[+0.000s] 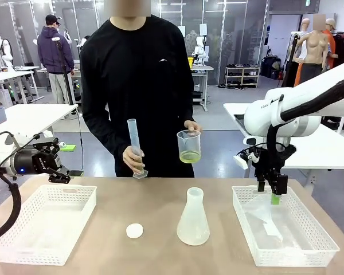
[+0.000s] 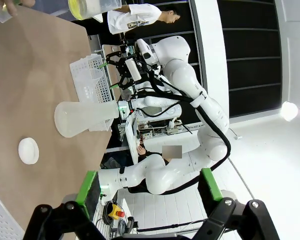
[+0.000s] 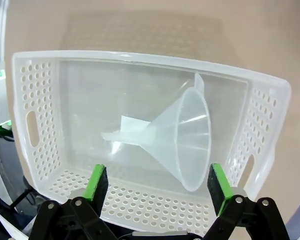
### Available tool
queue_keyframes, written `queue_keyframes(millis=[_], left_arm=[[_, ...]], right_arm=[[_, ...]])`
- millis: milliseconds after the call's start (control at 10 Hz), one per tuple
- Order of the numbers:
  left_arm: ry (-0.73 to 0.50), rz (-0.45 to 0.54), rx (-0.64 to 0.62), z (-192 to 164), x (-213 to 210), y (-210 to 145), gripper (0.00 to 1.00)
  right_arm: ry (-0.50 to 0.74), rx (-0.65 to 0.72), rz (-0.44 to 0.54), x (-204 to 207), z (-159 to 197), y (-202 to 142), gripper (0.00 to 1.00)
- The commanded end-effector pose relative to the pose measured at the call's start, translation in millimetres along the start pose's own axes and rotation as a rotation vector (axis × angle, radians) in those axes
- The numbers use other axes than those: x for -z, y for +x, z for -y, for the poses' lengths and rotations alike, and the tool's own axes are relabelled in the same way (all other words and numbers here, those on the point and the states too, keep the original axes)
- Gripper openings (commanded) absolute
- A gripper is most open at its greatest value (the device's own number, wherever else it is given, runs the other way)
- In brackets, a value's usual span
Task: Prepare the solutions needed for the experiment.
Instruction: Pick up the Plastic Funnel and insert it into the Big flask.
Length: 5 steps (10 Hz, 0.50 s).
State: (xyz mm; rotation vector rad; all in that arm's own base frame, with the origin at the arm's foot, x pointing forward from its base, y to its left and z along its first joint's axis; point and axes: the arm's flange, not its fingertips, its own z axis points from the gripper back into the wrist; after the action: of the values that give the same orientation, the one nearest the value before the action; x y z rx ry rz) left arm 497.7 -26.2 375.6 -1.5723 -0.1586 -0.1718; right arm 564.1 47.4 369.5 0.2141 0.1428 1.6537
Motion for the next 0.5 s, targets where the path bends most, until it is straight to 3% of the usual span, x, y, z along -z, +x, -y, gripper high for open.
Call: queue_keyframes(millis=[0,400], left_arm=[[-0.001,-0.001,0.0,0.9,0.5,-0.9,1.0],[-0.001,-0.001,0.0,0.9,0.5,-0.9,1.0]], right_arm=[[0.064,-0.049,0.053,-2.8,8.7,-5.6,1.0],[0.173,-0.115,0.1,0.4,30.1,-10.8,1.0]])
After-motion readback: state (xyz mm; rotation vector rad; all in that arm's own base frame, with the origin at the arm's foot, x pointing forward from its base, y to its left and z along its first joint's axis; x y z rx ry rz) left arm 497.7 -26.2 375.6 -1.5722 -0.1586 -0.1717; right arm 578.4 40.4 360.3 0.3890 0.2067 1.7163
